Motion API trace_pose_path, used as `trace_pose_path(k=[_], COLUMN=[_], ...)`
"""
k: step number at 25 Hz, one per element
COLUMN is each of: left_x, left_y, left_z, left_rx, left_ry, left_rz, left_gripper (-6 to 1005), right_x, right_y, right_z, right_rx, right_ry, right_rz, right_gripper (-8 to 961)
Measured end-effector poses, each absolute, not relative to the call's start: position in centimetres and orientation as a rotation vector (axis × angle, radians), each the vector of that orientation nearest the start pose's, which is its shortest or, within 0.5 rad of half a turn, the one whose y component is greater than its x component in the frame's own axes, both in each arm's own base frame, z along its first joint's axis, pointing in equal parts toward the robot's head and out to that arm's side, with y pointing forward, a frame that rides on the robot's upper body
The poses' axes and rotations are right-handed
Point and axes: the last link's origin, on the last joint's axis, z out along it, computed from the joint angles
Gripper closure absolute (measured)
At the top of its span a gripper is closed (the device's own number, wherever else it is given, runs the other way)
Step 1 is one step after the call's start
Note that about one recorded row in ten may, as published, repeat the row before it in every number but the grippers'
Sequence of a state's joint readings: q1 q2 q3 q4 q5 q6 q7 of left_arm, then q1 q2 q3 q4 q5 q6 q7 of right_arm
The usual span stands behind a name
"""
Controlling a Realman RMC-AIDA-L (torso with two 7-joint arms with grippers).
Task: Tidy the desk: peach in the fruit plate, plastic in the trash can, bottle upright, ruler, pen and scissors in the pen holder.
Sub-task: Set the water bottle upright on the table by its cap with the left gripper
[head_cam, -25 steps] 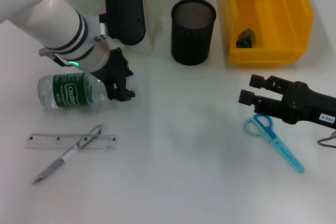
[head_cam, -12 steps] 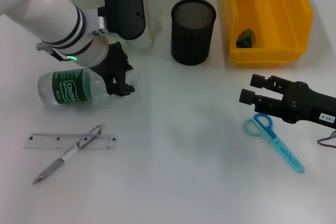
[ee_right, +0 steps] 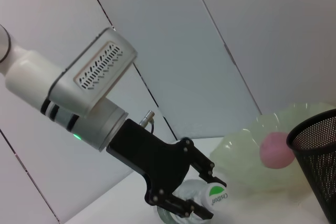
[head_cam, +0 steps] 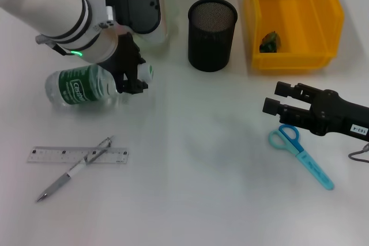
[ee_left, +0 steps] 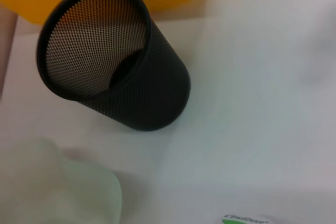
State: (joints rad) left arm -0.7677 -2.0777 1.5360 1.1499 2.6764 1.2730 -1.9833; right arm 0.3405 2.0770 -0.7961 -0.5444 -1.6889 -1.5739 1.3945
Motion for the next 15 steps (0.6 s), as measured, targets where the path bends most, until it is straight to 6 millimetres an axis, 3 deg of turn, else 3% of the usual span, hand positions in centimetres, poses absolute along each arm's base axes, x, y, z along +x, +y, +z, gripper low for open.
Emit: trace_pose_path(k=[15], left_x=[-13.5], left_y=[39.0], left_z=[-1.9], left_rx=[-2.672], left_ry=[0.124], left_rz=[0.620], left_gripper=[555], right_x=[29.3], right_y=[28.2], right_z=[-0.7], right_rx=[-2.502], right_ry=[0.922], right_rz=[1.013], right_gripper=[193])
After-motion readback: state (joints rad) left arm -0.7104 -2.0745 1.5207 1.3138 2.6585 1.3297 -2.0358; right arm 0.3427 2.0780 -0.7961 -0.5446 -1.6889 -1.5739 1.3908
